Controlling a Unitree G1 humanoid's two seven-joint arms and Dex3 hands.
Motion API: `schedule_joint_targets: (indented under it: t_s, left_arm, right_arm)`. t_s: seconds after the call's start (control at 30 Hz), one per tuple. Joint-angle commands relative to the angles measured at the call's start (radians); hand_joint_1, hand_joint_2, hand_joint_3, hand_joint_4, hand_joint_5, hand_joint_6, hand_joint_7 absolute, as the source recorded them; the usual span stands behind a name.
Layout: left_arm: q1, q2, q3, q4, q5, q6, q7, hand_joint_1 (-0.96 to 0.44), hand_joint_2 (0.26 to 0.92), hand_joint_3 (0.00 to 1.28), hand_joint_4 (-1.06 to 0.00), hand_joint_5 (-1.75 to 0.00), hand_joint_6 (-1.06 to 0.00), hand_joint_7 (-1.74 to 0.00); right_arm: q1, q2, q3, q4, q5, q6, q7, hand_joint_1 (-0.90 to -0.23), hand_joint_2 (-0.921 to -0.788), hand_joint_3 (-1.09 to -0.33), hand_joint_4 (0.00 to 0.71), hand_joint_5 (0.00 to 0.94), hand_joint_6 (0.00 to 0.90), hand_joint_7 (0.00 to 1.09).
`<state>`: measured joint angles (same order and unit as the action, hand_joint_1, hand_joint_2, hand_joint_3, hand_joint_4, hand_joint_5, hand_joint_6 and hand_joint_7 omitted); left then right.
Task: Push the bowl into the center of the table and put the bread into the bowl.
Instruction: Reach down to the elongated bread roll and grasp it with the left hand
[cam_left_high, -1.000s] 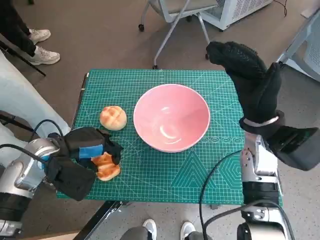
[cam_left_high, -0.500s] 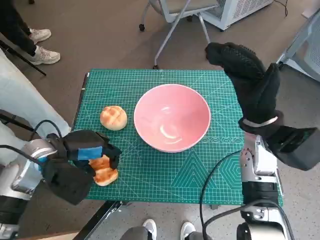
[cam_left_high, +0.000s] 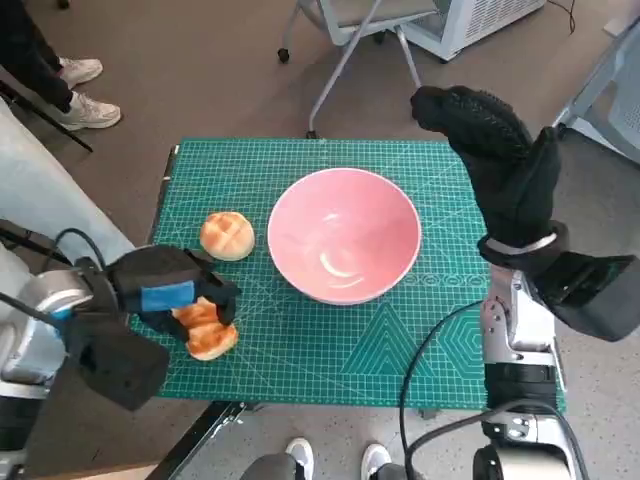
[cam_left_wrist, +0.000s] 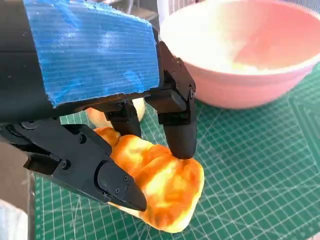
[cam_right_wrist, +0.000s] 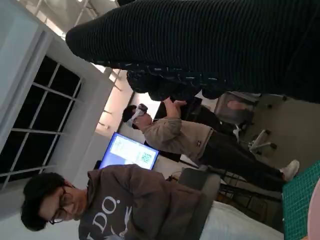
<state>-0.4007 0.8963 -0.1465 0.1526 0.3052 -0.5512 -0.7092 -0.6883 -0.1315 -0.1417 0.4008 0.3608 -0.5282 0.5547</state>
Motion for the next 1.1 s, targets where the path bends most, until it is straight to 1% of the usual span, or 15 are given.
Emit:
schedule_joint_targets:
  t_s: [0.03,0.2,0.47,0.63,0.77,0.93,1.0,1.1]
  left_arm:
    - [-0.004,0.023,0.033,-0.034,-0.036,-0.001,-0.011,0.00,0.919,0.02,-0.74,-1.17,-0.69,-1.04]
    - [-0.023,0.028,0.060,-0.074,-0.068,0.031,-0.025,0.00,0.916,0.02,-0.77,-1.14,-0.70,-1.03]
    - [-0.102,0.017,0.093,-0.172,-0.117,0.147,-0.057,0.00,0.908,0.00,-0.79,-1.13,-0.74,-0.97]
    - [-0.186,-0.004,0.088,-0.207,-0.124,0.210,-0.065,0.00,0.904,0.00,-0.80,-1.10,-0.74,-0.98]
    - [-0.261,-0.028,0.073,-0.215,-0.114,0.240,-0.061,0.00,0.903,0.00,-0.81,-1.09,-0.74,-0.99]
    - [-0.360,-0.071,0.041,-0.202,-0.087,0.260,-0.056,0.00,0.902,0.01,-0.79,-1.15,-0.76,-0.92]
    - [-0.401,-0.091,0.025,-0.186,-0.077,0.259,-0.054,0.00,0.903,0.02,-0.77,-1.21,-0.77,-0.87]
    - [-0.457,-0.128,-0.003,-0.148,-0.060,0.241,-0.047,0.00,0.910,0.02,-0.75,-1.25,-0.77,-0.86]
  right_arm:
    - [0.018,0.001,-0.005,0.012,0.011,0.011,0.009,-0.668,-0.921,-0.779,0.146,0.000,-0.001,0.54]
    - [0.018,-0.001,-0.007,0.015,0.011,0.009,0.012,-0.669,-0.921,-0.779,0.146,0.000,-0.001,0.54]
    - [0.010,-0.004,-0.012,0.027,0.005,0.007,0.013,-0.668,-0.921,-0.781,0.147,0.001,-0.001,0.53]
    - [0.006,-0.007,-0.015,0.034,0.006,0.008,0.015,-0.668,-0.921,-0.784,0.148,0.001,-0.001,0.53]
    - [0.005,-0.008,-0.016,0.035,0.005,0.009,0.015,-0.672,-0.921,-0.787,0.147,0.001,-0.001,0.52]
    - [0.008,-0.011,-0.015,0.031,0.004,0.012,0.014,-0.679,-0.921,-0.789,0.146,0.000,-0.001,0.52]
    - [0.011,-0.011,-0.014,0.026,0.003,0.014,0.012,-0.681,-0.921,-0.790,0.146,0.000,-0.001,0.52]
    - [0.019,-0.012,-0.013,0.014,0.001,0.017,0.008,-0.682,-0.921,-0.790,0.146,0.000,-0.001,0.52]
